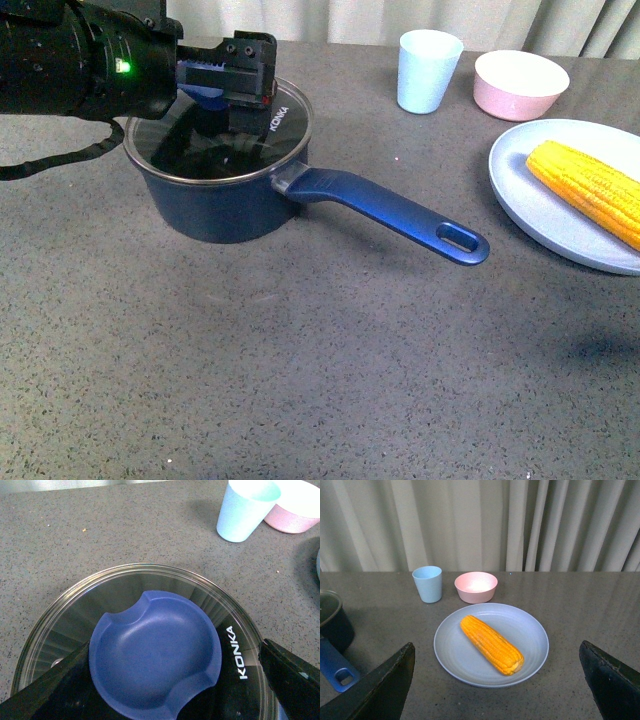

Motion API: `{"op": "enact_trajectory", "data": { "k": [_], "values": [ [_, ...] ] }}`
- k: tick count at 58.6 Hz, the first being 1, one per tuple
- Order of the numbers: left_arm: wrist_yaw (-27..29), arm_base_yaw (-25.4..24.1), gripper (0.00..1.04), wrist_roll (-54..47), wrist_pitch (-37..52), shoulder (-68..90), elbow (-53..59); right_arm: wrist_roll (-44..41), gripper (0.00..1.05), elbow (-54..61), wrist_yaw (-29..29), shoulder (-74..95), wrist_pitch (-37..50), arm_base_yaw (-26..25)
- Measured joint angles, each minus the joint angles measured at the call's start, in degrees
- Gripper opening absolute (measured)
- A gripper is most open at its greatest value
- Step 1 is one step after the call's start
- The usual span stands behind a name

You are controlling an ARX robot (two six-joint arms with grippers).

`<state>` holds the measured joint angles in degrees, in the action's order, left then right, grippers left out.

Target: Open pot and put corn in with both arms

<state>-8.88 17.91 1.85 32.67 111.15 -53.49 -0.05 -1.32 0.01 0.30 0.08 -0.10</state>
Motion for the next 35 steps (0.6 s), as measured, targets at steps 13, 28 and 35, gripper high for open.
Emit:
{"op": "enact_trajectory", "data": {
  "k": [13,28,35],
  "values": [
    [1.9,0.2,0.96,-0.3,-0.4,1.6,-2.6,0.0,0.96,0.0,0.0,0.0,0.0,0.0],
    [4.0,0.3,0.95,-0.8,-0.6,2.8,-3.1,0.0,0.96,0.0,0.0,0.0,0.0,0.0],
    [4.6,0.5,0.78,-0.7,-0.6,2.8,-3.1,0.0,0.96,0.0,0.0,0.0,0.0,0.0]
  ]
}}
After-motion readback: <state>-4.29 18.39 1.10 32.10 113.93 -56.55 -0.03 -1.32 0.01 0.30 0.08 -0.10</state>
